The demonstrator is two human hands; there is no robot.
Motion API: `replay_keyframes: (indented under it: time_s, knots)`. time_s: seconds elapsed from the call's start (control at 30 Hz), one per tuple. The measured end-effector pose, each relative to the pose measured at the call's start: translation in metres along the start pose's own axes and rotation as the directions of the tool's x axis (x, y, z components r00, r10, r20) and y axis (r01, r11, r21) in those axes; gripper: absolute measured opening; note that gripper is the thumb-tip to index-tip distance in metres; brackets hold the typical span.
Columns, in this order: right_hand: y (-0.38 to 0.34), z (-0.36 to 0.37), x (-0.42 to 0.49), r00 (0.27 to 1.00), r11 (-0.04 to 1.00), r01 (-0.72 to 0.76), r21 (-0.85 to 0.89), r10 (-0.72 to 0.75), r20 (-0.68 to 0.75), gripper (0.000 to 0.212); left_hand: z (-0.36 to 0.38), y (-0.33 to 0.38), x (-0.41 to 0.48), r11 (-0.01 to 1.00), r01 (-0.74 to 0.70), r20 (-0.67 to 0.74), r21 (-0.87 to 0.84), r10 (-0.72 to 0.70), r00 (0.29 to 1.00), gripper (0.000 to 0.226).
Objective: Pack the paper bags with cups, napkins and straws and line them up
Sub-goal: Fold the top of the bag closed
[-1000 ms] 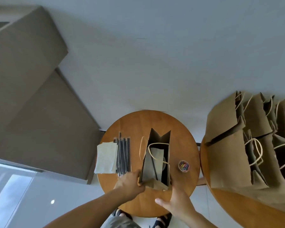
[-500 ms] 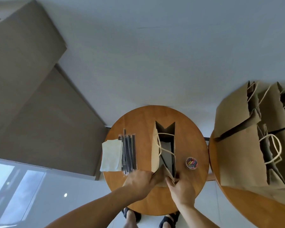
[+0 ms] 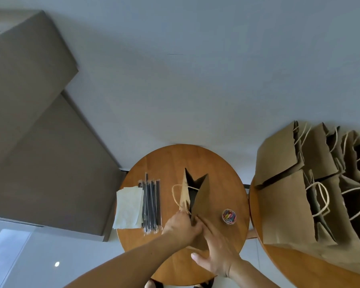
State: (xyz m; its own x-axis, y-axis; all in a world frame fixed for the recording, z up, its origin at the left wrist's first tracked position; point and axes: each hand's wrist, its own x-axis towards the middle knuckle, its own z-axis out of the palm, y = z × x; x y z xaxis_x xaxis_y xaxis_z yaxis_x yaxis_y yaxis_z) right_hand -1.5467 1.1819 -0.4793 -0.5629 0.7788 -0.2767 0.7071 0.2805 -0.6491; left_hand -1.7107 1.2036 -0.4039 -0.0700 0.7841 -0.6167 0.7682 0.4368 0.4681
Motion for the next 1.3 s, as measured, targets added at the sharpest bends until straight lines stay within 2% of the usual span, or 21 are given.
replay_keyframes:
  time_s: [0.1,0.2,0.27,0.3,0.37,0.47,0.57,0.67,0.73,0.8,0.87,0.93,1.03,1.13,1.3]
  knots:
    - [0.010,-0.016,0.003,1.000,1.000,-0.013,-0.016,0.014,0.016,0.070,-0.001,0.003,0.006,0.994,0.065,-0.022,0.084,-0.064,0.998,0.033]
    - [0.018,-0.042,0.014,0.973,0.994,-0.107,-0.018,0.101,-0.207,0.069,-0.001,-0.001,0.008,0.989,0.070,-0.047,0.133,-0.065,0.997,0.031]
    - [0.021,-0.063,0.026,0.928,0.997,-0.062,-0.041,0.042,-0.370,0.078,-0.003,-0.008,0.008,0.983,0.060,-0.050,0.174,-0.052,0.997,0.029]
    - [0.021,-0.073,0.032,0.916,0.996,-0.023,-0.089,-0.014,-0.401,0.084,-0.004,-0.013,0.008,0.978,0.058,-0.052,0.201,-0.048,0.997,0.028]
    - [0.019,-0.092,0.046,0.932,0.978,0.051,-0.200,-0.119,-0.343,0.089,-0.005,-0.023,0.008,0.969,0.058,-0.054,0.242,-0.046,0.997,0.027]
    - [0.017,-0.105,0.067,0.954,0.947,0.186,-0.261,-0.238,-0.185,0.073,-0.006,-0.031,0.007,0.969,0.068,-0.068,0.237,-0.054,0.996,0.029]
    - [0.015,-0.110,0.080,0.934,0.936,0.245,-0.254,-0.298,-0.197,0.051,-0.004,-0.032,0.007,0.982,0.062,-0.117,0.177,-0.042,0.992,0.028]
    - [0.018,-0.115,0.087,0.927,0.920,0.257,-0.295,-0.321,-0.194,0.043,-0.003,-0.026,0.006,0.989,0.074,-0.197,0.131,-0.047,0.979,0.032]
    - [0.022,-0.114,0.088,0.936,0.943,0.223,-0.248,-0.278,-0.216,0.049,0.000,-0.026,0.007,0.991,0.082,-0.255,0.110,-0.052,0.965,0.036]
    - [0.034,-0.110,0.084,0.930,0.985,0.109,-0.133,-0.148,-0.335,0.052,0.003,-0.026,0.006,0.992,0.079,-0.308,0.101,-0.044,0.950,0.037]
    - [0.056,-0.102,0.077,0.909,0.998,-0.037,-0.051,0.013,-0.416,0.038,0.007,-0.029,0.005,0.991,0.068,-0.340,0.113,-0.026,0.940,0.039]
    - [0.083,-0.091,0.068,0.931,0.977,-0.200,-0.079,0.164,-0.325,0.019,0.011,-0.030,0.005,0.992,0.060,-0.356,0.110,-0.017,0.934,0.039]
    - [0.114,-0.071,0.065,0.937,0.901,-0.348,-0.260,0.343,-0.066,0.022,0.011,-0.032,0.006,0.993,0.042,-0.363,0.107,0.000,0.932,0.035]
    - [0.135,-0.051,0.067,0.911,0.851,-0.364,-0.379,0.410,0.046,0.026,0.013,-0.037,0.005,0.998,0.034,-0.385,0.048,-0.013,0.923,0.030]
    - [0.153,-0.035,0.078,0.932,0.809,-0.253,-0.531,0.351,0.092,0.024,0.018,-0.046,0.003,1.000,-0.019,-0.438,0.013,0.023,0.899,0.024]
